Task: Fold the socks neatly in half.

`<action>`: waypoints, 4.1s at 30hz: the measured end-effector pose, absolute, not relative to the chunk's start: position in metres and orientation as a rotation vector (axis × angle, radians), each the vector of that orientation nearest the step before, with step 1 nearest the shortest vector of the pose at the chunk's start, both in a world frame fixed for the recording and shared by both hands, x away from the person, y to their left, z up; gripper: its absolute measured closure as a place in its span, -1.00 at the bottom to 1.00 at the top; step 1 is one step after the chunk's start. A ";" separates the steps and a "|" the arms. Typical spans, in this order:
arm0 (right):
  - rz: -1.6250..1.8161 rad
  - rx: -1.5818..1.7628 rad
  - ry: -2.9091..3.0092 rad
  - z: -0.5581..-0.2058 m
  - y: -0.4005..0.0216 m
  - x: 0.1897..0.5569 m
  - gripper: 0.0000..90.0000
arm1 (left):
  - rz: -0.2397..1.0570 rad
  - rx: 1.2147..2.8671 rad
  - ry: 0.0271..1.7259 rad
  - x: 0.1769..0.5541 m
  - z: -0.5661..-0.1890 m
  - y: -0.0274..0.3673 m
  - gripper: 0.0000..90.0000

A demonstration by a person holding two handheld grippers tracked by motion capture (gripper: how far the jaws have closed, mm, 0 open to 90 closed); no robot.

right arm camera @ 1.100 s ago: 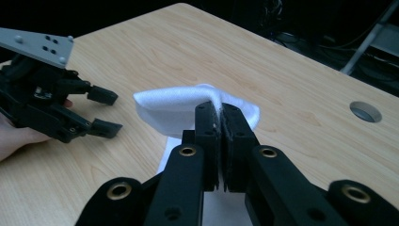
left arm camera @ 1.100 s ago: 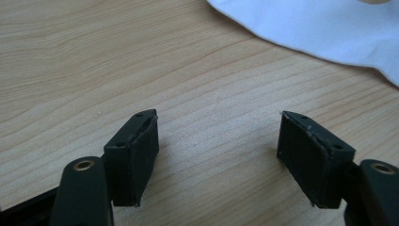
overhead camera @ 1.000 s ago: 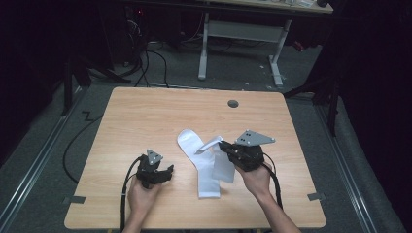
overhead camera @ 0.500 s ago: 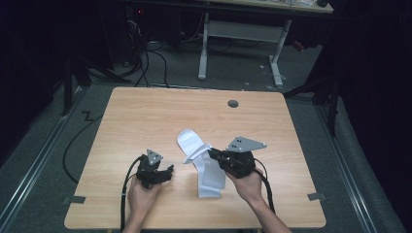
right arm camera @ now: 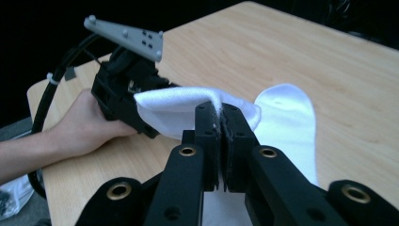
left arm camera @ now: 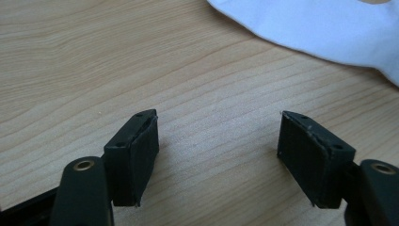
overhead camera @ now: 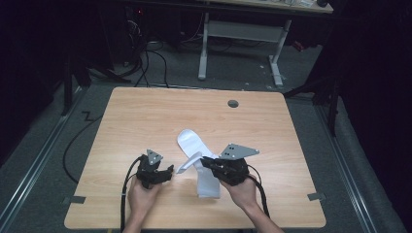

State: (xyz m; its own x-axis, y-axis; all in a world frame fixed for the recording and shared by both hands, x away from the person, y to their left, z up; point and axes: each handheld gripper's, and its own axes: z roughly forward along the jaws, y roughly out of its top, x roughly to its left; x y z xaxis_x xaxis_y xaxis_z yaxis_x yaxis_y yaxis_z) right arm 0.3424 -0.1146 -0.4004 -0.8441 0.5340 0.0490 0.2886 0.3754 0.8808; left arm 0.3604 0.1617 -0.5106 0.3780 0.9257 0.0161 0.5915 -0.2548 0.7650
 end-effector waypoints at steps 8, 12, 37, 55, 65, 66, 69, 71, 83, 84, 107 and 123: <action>1.409 0.733 2.398 -0.413 -0.112 0.349 0.93 | 0.604 1.935 1.312 0.361 -0.510 0.165 -0.31; 1.392 0.746 2.391 -0.421 -0.114 0.354 0.92 | 0.564 1.887 1.329 0.361 -0.510 0.170 -0.27; 1.296 0.761 2.414 -0.466 -0.120 0.351 0.91 | 0.390 1.855 1.237 0.363 -0.490 0.136 -0.13; 1.262 0.810 2.474 -0.495 -0.121 0.353 0.73 | 0.505 2.065 1.224 0.363 -0.500 0.115 0.26; 1.272 0.837 2.452 -0.491 -0.126 0.350 0.39 | 0.495 2.113 1.194 0.368 -0.497 0.113 0.82; 1.271 0.834 2.455 -0.491 -0.127 0.349 0.39 | 0.489 2.111 1.193 0.368 -0.497 0.113 0.83; 1.267 0.825 2.455 -0.490 -0.130 0.348 0.39 | 0.488 2.094 1.186 0.369 -0.494 0.115 0.86; 1.273 0.829 2.449 -0.490 -0.133 0.347 0.40 | 0.492 2.061 1.183 0.370 -0.487 0.118 0.86; 1.331 0.873 2.366 -0.484 -0.147 0.347 0.75 | 0.547 1.963 1.138 0.388 -0.437 0.122 0.87; 1.333 0.868 2.359 -0.483 -0.148 0.346 0.77 | 0.551 1.961 1.139 0.390 -0.435 0.122 0.87; 1.137 0.904 2.448 -0.507 -0.121 0.364 0.60 | 0.572 1.945 1.164 0.413 -0.435 0.118 0.86; 1.120 0.835 2.463 -0.502 -0.121 0.362 0.98 | 0.534 1.907 1.150 0.417 -0.423 0.118 0.86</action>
